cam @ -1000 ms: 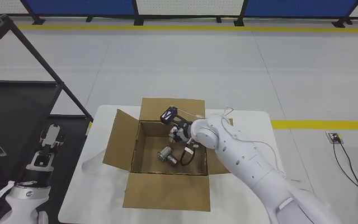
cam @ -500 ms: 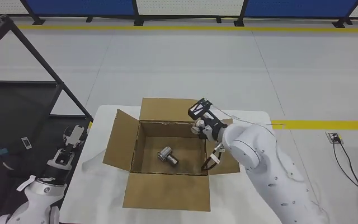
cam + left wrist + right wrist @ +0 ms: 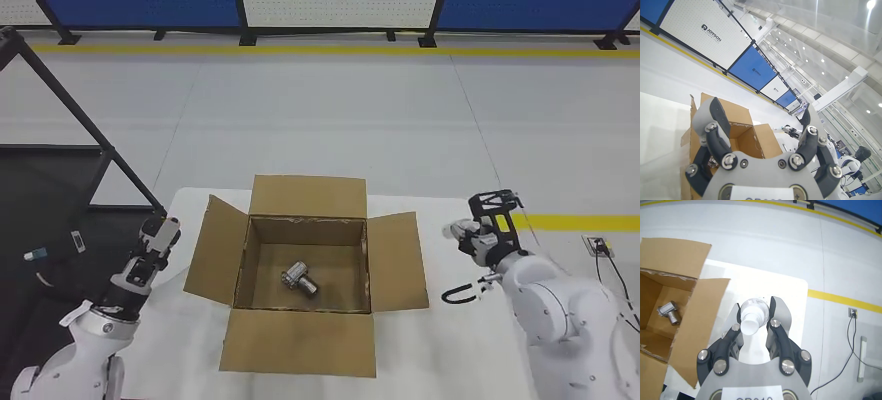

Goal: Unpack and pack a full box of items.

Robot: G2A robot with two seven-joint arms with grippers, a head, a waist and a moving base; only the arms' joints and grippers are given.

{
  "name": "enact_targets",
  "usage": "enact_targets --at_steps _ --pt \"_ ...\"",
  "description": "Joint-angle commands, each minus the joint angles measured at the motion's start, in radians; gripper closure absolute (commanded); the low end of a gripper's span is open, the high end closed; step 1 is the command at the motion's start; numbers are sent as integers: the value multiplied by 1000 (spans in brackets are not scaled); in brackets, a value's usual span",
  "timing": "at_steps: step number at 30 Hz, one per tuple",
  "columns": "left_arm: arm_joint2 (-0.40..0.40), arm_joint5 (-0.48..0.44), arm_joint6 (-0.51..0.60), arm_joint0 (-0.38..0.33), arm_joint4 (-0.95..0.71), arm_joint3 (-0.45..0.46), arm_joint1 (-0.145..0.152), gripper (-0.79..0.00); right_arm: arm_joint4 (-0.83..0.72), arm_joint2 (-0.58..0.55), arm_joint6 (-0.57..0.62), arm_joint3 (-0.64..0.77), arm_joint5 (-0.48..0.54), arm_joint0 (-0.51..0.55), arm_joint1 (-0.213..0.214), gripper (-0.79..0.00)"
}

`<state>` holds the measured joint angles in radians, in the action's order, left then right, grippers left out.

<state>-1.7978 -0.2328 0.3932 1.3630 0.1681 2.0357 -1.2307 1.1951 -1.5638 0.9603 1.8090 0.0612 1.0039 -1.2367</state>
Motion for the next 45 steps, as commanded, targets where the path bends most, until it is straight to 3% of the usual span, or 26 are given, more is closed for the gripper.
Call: enact_targets --at_steps 1,11,20,21,23,25,30,35,40,45 --pt "7 4 2 -8 4 0 1 -785 -19 -4 -7 -74 26 -13 2 0" --pt "39 31 3 -33 30 -4 7 -785 12 42 33 -441 117 -162 12 0" --pt "39 31 3 -33 30 -4 7 -785 -10 81 24 -609 169 -250 15 -3" --pt "39 31 3 -33 30 -4 7 -785 -9 85 24 -617 170 -255 15 -148" --pt "39 31 3 -33 30 -4 7 -785 -11 91 26 -629 171 -262 16 -588" --pt "39 31 3 -33 30 -4 7 -785 -17 95 27 -637 174 -266 17 -785" --pt "39 31 3 -33 30 -4 7 -785 -29 98 12 -631 174 -264 21 -785" --pt "39 31 3 -33 30 -4 7 -785 -25 80 -2 -539 149 -240 28 -785" --pt "19 33 -38 -11 56 -1 8 -785 -31 78 -7 -279 108 -180 32 -785" --pt "-39 37 -47 28 78 -14 13 -785 -17 154 52 19 118 -137 30 -785"
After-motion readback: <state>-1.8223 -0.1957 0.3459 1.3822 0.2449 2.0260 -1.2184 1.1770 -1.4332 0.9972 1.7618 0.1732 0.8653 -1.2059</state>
